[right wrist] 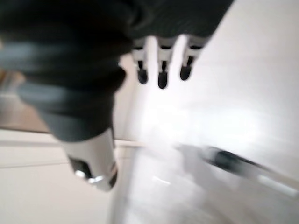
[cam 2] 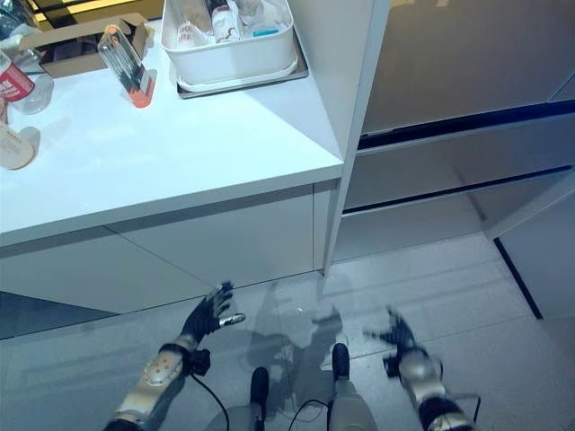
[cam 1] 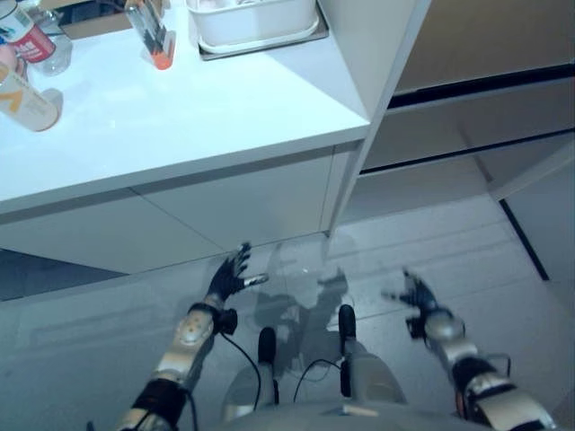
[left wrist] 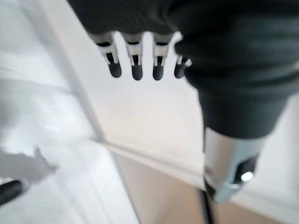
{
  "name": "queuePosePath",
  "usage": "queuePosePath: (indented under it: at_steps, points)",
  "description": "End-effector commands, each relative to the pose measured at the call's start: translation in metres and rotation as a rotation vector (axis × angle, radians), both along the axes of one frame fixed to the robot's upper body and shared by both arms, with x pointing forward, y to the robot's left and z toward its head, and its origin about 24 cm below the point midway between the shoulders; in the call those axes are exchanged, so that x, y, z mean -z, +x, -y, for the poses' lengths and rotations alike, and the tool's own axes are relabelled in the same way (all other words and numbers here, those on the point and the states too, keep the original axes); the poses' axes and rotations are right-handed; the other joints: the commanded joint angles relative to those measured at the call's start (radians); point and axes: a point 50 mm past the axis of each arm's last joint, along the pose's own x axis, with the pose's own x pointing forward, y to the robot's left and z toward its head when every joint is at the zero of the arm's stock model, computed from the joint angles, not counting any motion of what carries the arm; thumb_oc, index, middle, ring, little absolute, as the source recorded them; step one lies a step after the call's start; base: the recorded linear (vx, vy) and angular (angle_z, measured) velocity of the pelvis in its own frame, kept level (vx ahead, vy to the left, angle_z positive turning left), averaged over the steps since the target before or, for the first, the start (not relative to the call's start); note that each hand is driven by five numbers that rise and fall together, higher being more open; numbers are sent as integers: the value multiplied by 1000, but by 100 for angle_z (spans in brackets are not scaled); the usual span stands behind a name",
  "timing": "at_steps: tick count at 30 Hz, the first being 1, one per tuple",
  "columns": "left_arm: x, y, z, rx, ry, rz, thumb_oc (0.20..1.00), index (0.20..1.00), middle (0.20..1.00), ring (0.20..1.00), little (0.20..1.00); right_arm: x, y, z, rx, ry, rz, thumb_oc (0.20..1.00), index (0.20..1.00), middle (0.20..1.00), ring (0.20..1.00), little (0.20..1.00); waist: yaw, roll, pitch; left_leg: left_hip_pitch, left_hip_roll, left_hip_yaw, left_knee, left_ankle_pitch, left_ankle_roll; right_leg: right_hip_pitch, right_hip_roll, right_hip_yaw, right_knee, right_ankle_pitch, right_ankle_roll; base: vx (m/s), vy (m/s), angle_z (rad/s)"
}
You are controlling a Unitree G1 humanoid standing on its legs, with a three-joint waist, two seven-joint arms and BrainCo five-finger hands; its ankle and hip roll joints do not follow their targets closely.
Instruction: Take the drinks into the refrigerator
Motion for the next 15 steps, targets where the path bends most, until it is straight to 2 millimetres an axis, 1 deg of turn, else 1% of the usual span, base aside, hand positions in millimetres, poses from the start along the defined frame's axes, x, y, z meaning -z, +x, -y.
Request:
queuePosePath:
  at_steps: [1,3,4,6,8,9,10,11,12,13,14,15]
  points:
    - [18,-5,-2,-27,121,-87,1000,1000,1000,1000,1000,4,5,-11,41,55,-1,1000,1000,1000,1000,1000,3,-49,-91,-46,-63,-21,31,-29,62,66,-26,-36,34,-86,40,97,-49,6]
    - [42,-24,-5,-82,141,-249,1000,1000,1000,1000,1000,18,-16,-16,26,41,-109,1000,1000,1000,1000,1000,0,-52,-112,-29,-59,-18,27,-32,60,82,-23,-41,33,-92,36,83,-36,2]
    - [49,-31,-4,-100,124,-304,1000,1000,1000,1000,1000,21,-22,-16,48,47,-134,1000,1000,1000,1000,1000,-3,-52,-121,-20,-58,-17,26,-34,60,89,-22,-41,32,-94,35,87,-29,1]
    - [65,-54,-7,-160,101,-449,1000,1000,1000,1000,1000,29,-37,-19,64,60,-198,1000,1000,1000,1000,1000,-5,-53,-143,0,-53,-15,20,-40,58,107,-18,-41,29,-99,32,99,-23,2]
    - [74,-70,-9,-197,78,-535,1000,1000,1000,1000,1000,34,-47,-24,57,68,-241,1000,1000,1000,1000,1000,-5,-55,-165,18,-51,-14,17,-46,57,126,-15,-44,27,-105,30,90,-23,1]
    - [74,-70,-9,-198,78,-535,1000,1000,1000,1000,1000,34,-47,-24,57,68,-241,1000,1000,1000,1000,1000,-6,-55,-165,19,-51,-14,17,-46,57,127,-15,-44,27,-105,30,114,-21,1]
    - [80,-86,-9,-191,99,-606,1000,1000,1000,1000,1000,37,-53,-29,68,87,-259,1000,1000,1000,1000,1000,-6,-57,-186,37,-49,-12,14,-53,55,145,-13,-46,26,-112,29,81,-7,0]
    - [80,-86,-10,-191,99,-606,1000,1000,1000,1000,1000,37,-54,-29,68,87,-259,1000,1000,1000,1000,1000,-7,-57,-186,38,-49,-12,14,-53,55,146,-13,-46,26,-112,29,141,-15,5]
    - [83,-97,-12,-269,58,-649,1000,1000,1000,1000,1000,41,-62,-34,66,104,-286,1000,1000,1000,1000,1000,-4,-59,-203,50,-48,-10,12,-58,55,159,-13,-45,25,-117,28,61,-9,5]
    - [83,-97,-12,-269,58,-649,1000,1000,1000,1000,1000,41,-62,-34,65,104,-286,1000,1000,1000,1000,1000,-5,-59,-203,51,-48,-10,12,-58,55,160,-13,-45,25,-117,28,111,-13,5]
    - [84,-100,-9,-267,50,-658,1000,1000,1000,1000,1000,43,-69,-37,56,109,-315,1000,1000,1000,1000,1000,-3,-58,-215,63,-49,-11,12,-63,55,174,-14,-48,27,-123,27,52,-4,-1]
    - [84,-100,-9,-267,50,-658,1000,1000,1000,1000,1000,43,-69,-37,56,109,-315,1000,1000,1000,1000,1000,-3,-58,-215,63,-49,-11,12,-63,55,174,-14,-48,26,-123,27,76,-6,-2]
